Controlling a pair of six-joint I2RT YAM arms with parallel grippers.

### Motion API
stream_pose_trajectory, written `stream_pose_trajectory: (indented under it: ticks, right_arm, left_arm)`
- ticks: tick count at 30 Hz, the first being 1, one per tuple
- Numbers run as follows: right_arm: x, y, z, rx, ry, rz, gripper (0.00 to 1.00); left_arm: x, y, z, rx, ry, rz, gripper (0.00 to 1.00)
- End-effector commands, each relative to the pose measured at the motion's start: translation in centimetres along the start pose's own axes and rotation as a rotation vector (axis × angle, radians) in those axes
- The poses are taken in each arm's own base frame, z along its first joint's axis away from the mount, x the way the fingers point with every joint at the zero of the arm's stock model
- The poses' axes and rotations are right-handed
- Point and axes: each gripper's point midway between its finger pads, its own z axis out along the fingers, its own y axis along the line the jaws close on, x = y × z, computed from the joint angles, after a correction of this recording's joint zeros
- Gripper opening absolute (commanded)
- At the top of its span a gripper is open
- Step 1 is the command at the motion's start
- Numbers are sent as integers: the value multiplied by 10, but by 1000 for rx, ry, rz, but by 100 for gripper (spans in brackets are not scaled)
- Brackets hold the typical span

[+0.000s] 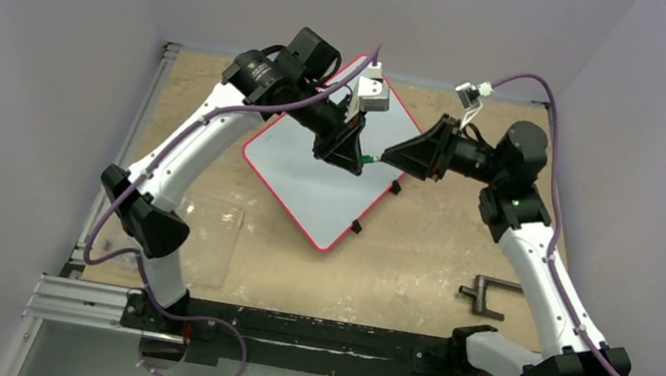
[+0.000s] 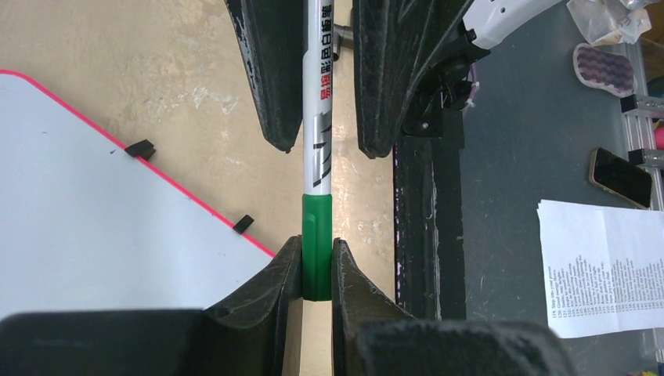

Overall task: Write a sentence on the whiteboard
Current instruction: Open the whiteboard marker at the center of the board.

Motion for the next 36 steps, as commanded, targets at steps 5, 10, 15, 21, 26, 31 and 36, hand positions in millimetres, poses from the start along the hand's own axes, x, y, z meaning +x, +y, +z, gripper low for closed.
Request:
stream_pose_trajectory:
  ticks: [5, 10, 15, 21, 26, 31, 36]
  right_arm:
    - [8, -4, 7, 10, 40, -22, 41]
    - [7, -3, 8, 7, 40, -27, 41]
    - [6, -3, 8, 7, 36, -28, 39]
    - [6, -4, 10, 2, 27, -18, 33]
    - [5, -5, 11, 4, 20, -15, 30]
    - [4, -1, 12, -8, 12, -21, 26]
    - [5, -2, 14, -11, 16, -20, 14]
  left_arm:
    - [-13, 0, -9, -19, -27, 68, 0]
    - [-11, 2, -9, -33, -15, 66, 0]
    - [-8, 4, -9, -39, -8, 65, 0]
    - [-7, 5, -6, -32, -7, 59, 0]
    - [-6, 5, -5, -26, -7, 55, 0]
    - [-4, 5, -4, -24, -3, 49, 0]
    - [-2, 5, -4, -24, 0, 51, 0]
